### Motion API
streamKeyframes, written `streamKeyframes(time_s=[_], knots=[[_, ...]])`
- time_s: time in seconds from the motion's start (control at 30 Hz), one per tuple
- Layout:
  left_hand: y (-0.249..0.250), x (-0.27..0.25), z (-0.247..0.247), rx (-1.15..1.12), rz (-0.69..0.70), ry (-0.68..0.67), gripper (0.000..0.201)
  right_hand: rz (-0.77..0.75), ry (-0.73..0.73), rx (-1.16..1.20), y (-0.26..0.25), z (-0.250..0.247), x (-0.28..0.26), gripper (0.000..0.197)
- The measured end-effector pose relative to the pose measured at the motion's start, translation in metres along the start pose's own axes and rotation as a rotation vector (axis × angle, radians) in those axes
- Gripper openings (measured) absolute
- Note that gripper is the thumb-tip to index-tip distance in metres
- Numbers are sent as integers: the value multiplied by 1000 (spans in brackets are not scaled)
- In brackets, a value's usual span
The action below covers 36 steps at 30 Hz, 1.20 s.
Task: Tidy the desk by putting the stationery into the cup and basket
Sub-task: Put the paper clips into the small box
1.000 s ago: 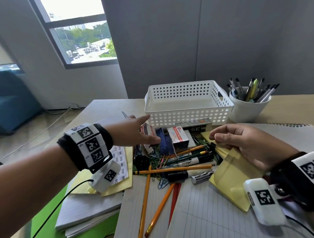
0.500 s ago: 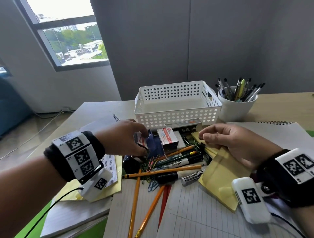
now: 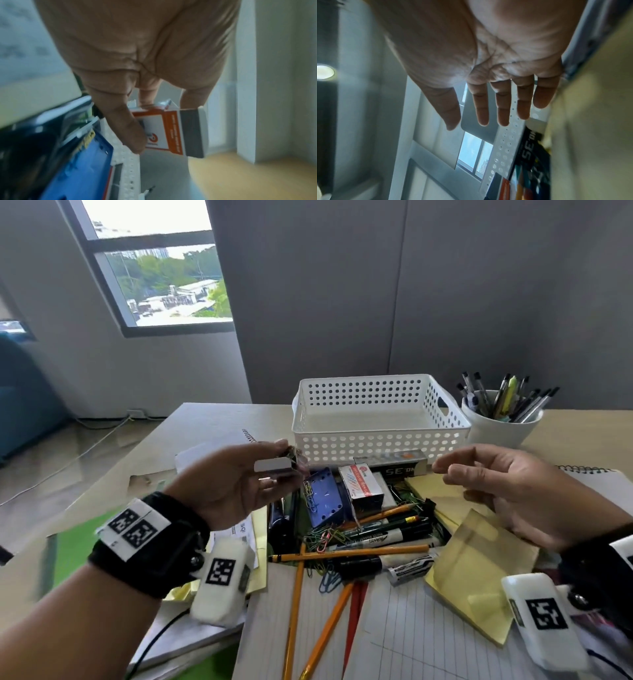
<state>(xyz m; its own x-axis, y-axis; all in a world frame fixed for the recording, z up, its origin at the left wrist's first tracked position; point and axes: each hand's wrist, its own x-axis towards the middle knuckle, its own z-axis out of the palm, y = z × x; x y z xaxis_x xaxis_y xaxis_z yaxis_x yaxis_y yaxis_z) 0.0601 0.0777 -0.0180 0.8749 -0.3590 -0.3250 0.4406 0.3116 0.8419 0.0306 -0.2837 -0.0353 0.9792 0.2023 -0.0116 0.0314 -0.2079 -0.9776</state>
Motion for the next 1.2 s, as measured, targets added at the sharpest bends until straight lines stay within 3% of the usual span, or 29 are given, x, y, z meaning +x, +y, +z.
streamKeyframes(time_s=[0.13, 0.23, 0.37, 0.53, 0.63, 0.8, 0.9, 1.0, 1.2], knots=[[-13, -2, -5, -276, 78, -39, 57, -43, -1, -263, -38, 9, -6, 45], [-21, -2, -12, -421, 116, -124, 86, -61, -67, -435, -65, 34, -4, 41], [-26, 1, -7, -561, 208, -155, 83, -88, -216, -430, -89, 86, 7, 40], [-30, 0, 6, -506, 331, -94, 62, -18, -246, -139, -91, 146, 30, 59], [-33, 3, 4, -484, 344, -78, 59, -40, -195, -162, -87, 163, 39, 41], [-32, 2, 0, -329, 342, -88, 49, -70, -80, -110, -78, 156, 50, 14], [-33, 5, -5, -188, 335, -114, 59, -119, 19, -41, -73, 145, 52, 24], [-37, 9, -6, -122, 330, -168, 67, -144, -1, -67, -70, 135, 50, 33], [-41, 10, -5, -17, 357, -214, 59, -276, 14, -159, -69, 130, 42, 35]])
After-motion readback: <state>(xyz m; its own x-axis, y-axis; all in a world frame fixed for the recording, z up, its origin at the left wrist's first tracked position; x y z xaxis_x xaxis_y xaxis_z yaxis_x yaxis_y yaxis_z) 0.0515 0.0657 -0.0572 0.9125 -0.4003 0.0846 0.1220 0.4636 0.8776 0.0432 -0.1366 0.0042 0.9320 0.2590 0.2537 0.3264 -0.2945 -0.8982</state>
